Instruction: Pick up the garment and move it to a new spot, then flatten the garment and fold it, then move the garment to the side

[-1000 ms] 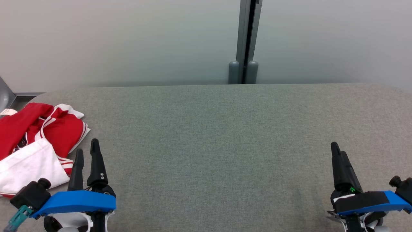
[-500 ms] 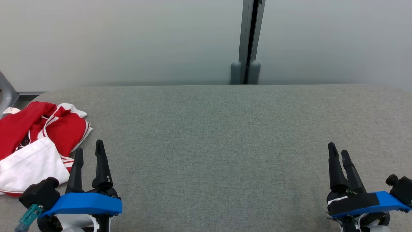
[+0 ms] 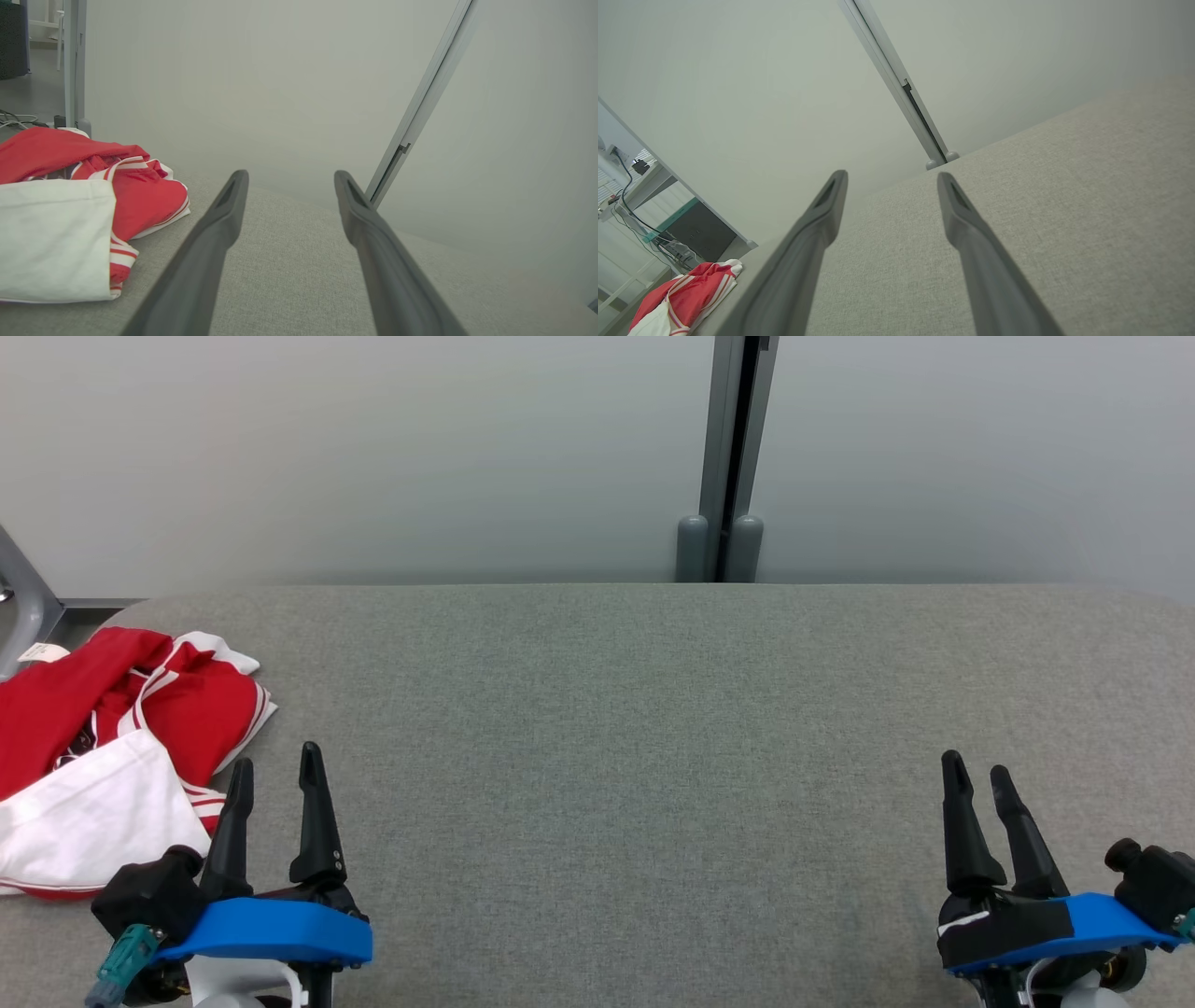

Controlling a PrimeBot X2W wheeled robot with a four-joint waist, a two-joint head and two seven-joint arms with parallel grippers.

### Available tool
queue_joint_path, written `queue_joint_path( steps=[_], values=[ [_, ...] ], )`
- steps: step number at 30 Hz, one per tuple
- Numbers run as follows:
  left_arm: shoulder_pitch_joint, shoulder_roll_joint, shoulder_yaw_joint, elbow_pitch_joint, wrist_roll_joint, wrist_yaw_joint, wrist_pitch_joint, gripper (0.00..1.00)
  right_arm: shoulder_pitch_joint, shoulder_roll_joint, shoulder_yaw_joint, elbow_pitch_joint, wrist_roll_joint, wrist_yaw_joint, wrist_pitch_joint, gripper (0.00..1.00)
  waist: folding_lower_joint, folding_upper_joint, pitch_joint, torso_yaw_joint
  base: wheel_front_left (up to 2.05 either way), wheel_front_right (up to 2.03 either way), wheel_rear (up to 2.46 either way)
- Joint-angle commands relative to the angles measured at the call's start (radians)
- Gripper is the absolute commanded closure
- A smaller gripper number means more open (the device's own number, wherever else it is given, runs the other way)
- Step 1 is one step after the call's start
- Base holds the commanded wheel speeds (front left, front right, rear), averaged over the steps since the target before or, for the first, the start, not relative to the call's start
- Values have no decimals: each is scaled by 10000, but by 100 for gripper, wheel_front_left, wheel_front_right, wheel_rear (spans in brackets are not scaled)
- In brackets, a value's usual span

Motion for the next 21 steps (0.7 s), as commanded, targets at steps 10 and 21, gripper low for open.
queue_joint_path(
  steps=[10, 21],
  values=[
    [-81, 83, -173, -126, 1041, 81, -293, 0, 6, -83, 32, 22, -1052, 22, -305, 0, 0, 0, -23, 88, 0, 0, 0],
    [-32, 84, -299, 123, 1885, 139, -527, 0, 70, -87, 87, 141, -1995, 24, -535, 0, 0, 0, -105, 164, 0, 0, 0]
  ],
)
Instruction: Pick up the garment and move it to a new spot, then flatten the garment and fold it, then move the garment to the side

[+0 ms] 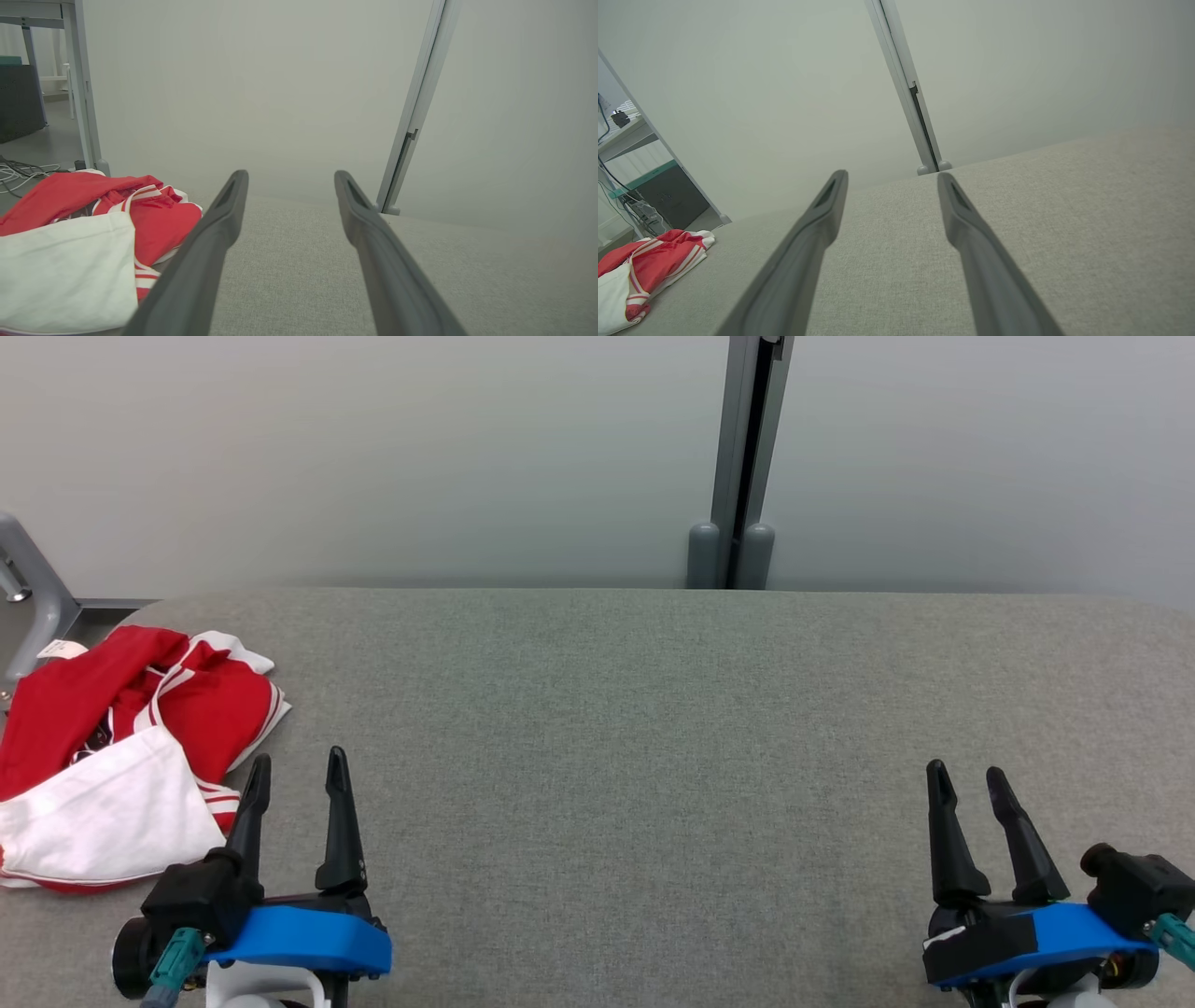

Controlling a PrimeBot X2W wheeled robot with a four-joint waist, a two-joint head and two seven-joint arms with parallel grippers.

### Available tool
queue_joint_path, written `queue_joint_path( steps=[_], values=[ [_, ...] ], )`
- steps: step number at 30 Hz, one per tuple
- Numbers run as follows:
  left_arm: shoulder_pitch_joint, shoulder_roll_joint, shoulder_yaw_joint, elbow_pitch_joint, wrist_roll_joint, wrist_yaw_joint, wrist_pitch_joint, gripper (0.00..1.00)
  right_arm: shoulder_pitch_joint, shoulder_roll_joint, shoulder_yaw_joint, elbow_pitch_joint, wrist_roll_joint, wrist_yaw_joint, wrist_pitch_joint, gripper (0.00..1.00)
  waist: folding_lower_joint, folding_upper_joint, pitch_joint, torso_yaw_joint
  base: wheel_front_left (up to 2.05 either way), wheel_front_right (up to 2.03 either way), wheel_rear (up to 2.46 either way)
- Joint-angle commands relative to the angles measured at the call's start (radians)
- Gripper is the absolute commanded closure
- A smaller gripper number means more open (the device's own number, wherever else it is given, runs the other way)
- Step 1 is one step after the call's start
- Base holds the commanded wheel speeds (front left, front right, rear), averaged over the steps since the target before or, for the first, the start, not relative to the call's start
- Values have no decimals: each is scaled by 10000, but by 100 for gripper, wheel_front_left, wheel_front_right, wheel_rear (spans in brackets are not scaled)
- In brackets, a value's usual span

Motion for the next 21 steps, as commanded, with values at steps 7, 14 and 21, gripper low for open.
queue_joint_path(
  steps=[7, 14, 21],
  values=[
    [-99, 69, -95, 318, 560, 73, -202, 0, 61, -74, 9, 53, -711, 21, -201, 0, 0, 0, -27, 43, 0, 0, 0],
    [-108, 38, -158, 452, 799, 77, -294, 0, 144, -74, 36, 105, -1281, 21, -293, 0, 0, 0, -43, 70, 0, 0, 0],
    [-32, 14, -200, 287, 1020, 143, -111, 0, 221, -76, 30, -76, -1806, 23, -191, 0, 0, 0, -57, 138, 0, 0, 0]
  ],
)
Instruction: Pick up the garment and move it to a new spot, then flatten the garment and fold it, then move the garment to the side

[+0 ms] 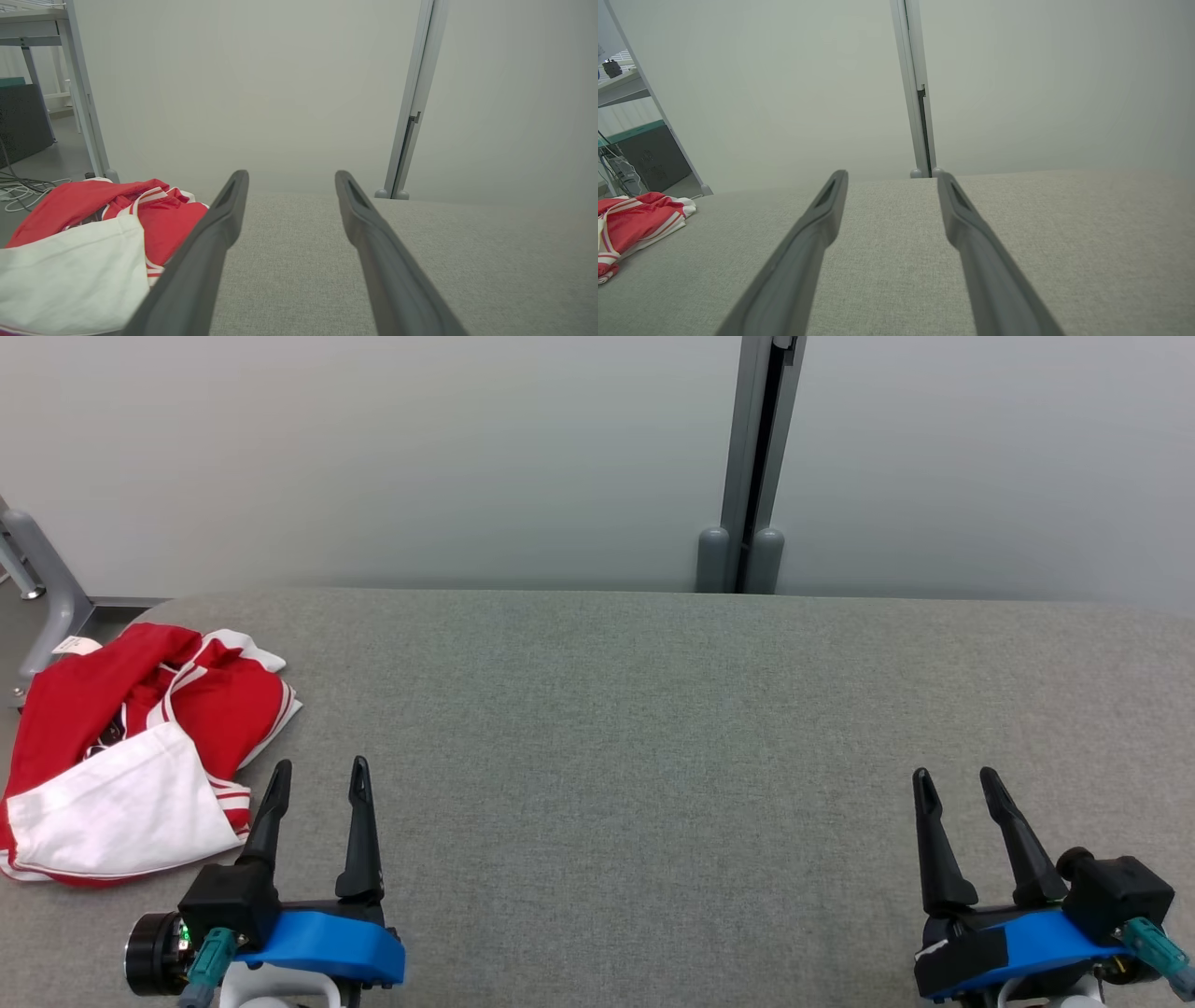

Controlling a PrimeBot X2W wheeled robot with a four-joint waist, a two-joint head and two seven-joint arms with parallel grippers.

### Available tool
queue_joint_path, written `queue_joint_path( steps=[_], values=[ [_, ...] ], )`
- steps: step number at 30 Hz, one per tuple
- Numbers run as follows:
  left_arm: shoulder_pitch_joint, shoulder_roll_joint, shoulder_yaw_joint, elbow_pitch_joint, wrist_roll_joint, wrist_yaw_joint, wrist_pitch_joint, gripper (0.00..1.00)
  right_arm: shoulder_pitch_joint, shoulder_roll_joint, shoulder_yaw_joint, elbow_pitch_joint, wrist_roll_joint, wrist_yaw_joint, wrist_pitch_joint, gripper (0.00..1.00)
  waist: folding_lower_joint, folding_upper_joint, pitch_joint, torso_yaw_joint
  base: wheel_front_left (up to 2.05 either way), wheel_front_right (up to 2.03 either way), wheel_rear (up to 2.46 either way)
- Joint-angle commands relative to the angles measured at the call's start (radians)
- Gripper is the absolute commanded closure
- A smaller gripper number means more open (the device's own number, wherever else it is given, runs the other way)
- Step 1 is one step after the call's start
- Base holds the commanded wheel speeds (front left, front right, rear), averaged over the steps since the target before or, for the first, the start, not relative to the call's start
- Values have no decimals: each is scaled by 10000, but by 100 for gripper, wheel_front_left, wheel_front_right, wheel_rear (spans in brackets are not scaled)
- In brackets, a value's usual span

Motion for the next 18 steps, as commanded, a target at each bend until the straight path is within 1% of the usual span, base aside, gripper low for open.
queue_joint_path(
  steps=[1, 4, 10, 18],
  values=[
    [-8, 17, -15, -72, 183, 48, 15, 0, 149, -64, 1, -79, -178, 21, 45, 0, 0, -1, 1, 12, 0, 0, 0],
    [20, 21, -41, -138, 277, 88, 165, 0, 179, -65, -30, -165, -380, 20, 64, 0, 0, -1, 12, 39, 0, 0, 0],
    [48, 7, 19, -255, -36, 138, 534, 0, 204, -64, -280, -188, -288, 14, 255, 0, 0, -1, 57, 53, 0, 0, 0],
    [122, 85, 12, -412, -130, 241, 728, 0, 258, -61, -393, -204, -235, 14, 362, 0, 0, -1, 91, 27, 0, 0, 0]
  ],
)
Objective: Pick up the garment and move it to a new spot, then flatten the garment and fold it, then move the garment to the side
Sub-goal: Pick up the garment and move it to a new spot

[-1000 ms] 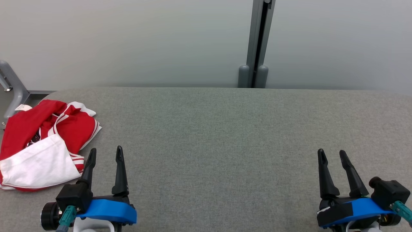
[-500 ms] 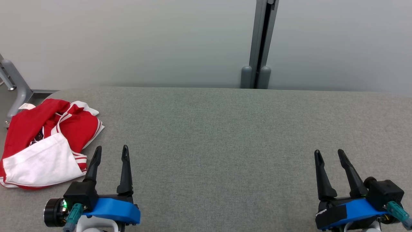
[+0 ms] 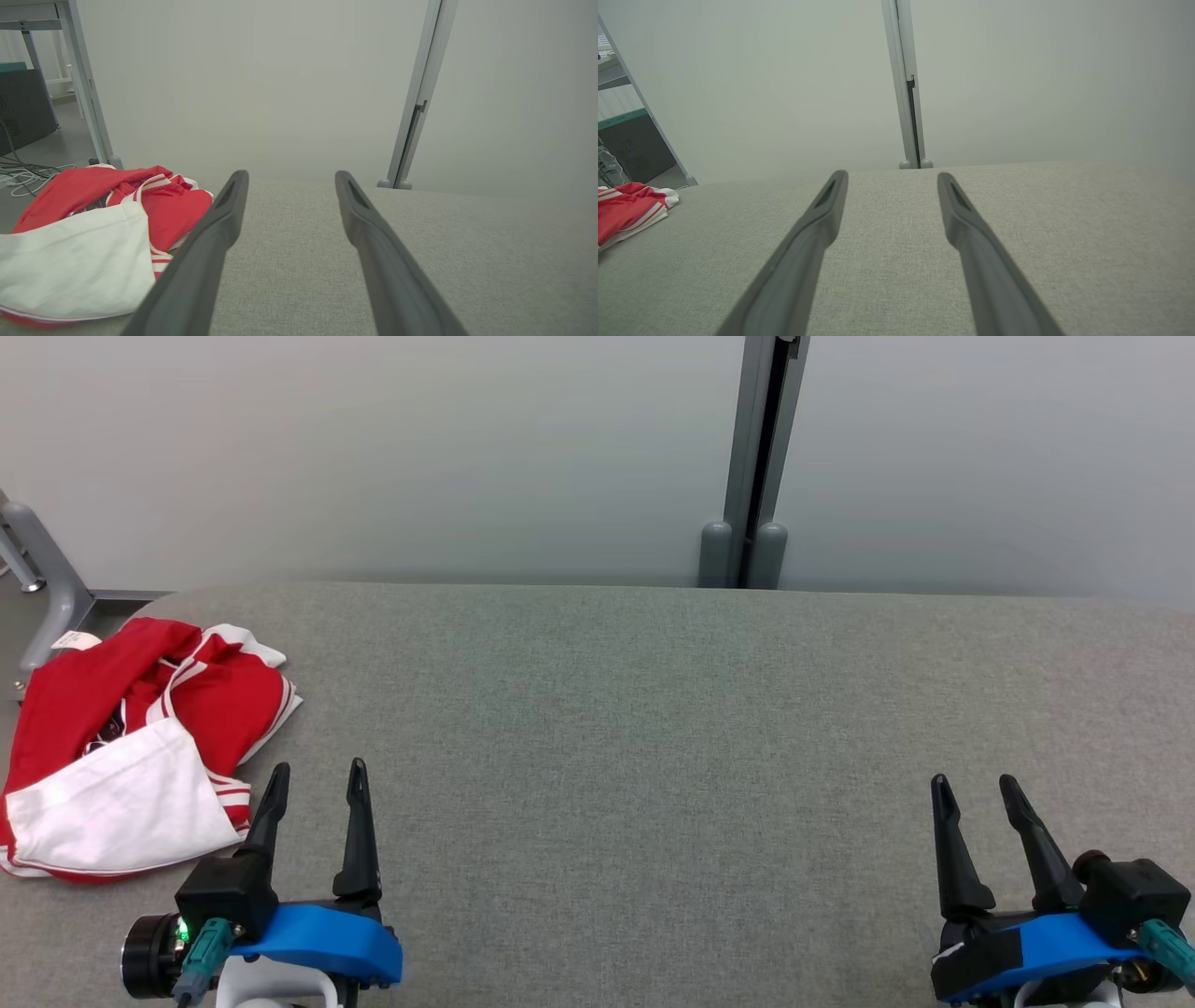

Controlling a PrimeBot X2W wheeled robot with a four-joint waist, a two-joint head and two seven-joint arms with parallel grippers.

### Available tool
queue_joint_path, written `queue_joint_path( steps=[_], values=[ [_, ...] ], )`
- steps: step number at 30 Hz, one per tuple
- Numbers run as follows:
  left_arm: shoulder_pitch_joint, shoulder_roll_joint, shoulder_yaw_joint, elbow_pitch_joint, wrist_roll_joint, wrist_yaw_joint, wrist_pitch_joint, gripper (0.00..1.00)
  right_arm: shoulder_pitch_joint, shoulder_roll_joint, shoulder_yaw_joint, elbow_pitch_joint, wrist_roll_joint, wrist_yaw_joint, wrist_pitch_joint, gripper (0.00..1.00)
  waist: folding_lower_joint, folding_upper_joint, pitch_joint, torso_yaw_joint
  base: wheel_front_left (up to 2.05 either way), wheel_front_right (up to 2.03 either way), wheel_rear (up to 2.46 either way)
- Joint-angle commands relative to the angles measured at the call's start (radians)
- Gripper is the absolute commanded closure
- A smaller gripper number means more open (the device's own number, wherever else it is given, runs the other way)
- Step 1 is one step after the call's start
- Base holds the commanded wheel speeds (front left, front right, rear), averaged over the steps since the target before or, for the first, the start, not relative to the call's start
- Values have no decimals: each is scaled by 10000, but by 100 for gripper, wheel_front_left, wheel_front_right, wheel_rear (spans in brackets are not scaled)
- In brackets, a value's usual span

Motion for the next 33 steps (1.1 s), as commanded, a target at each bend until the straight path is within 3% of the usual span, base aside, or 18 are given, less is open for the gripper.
queue_joint_path(
  steps=[1, 18, 33],
  values=[
    [36, 56, 29, -59, -36, 49, 25, 0, 98, -55, -8, -15, 44, 4, 27, 0, 0, 0, 2, -7, 0, 0, 0],
    [-92, 293, 90, -184, -95, 247, -56, 0, 21, -54, 198, 3, 101, 4, 28, 0, 0, 0, 132, 381, 0, 0, 0],
    [-18, 592, 444, -240, -314, 548, -170, 0, -110, -54, 421, 97, 169, 4, -2, 0, 0, 0, 246, 1814, 0, 0, 0]
  ],
)
